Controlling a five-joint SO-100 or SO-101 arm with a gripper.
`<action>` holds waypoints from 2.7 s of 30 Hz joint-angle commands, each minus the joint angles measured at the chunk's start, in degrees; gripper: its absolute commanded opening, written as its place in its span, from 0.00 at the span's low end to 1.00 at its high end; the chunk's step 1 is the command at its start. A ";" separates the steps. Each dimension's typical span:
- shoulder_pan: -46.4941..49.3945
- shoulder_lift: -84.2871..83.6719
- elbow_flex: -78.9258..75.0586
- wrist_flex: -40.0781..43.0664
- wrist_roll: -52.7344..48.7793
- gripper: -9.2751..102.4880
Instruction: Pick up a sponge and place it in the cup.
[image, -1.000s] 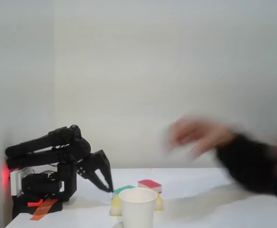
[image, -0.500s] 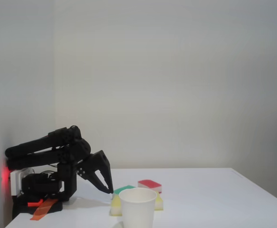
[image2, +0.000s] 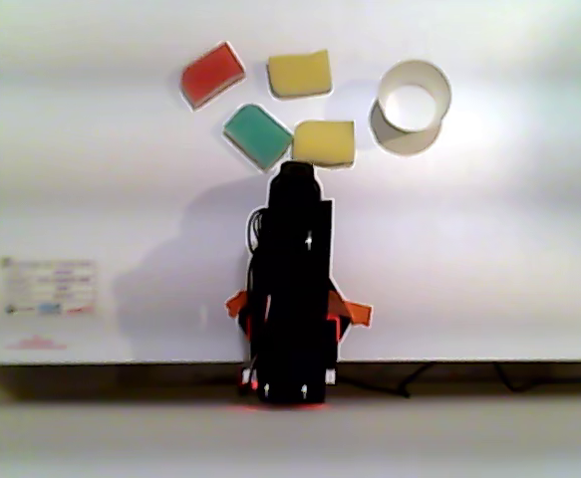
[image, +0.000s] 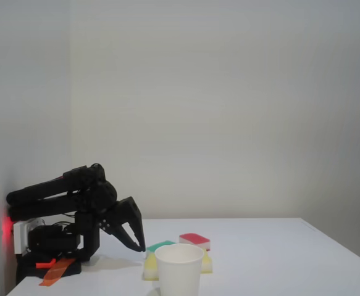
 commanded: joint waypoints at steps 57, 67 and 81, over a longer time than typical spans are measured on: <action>6.94 -47.72 -37.35 -1.76 -1.85 0.24; 8.53 -63.72 -43.15 -12.48 -2.55 0.27; 14.33 -74.88 -44.74 -19.69 -10.90 0.30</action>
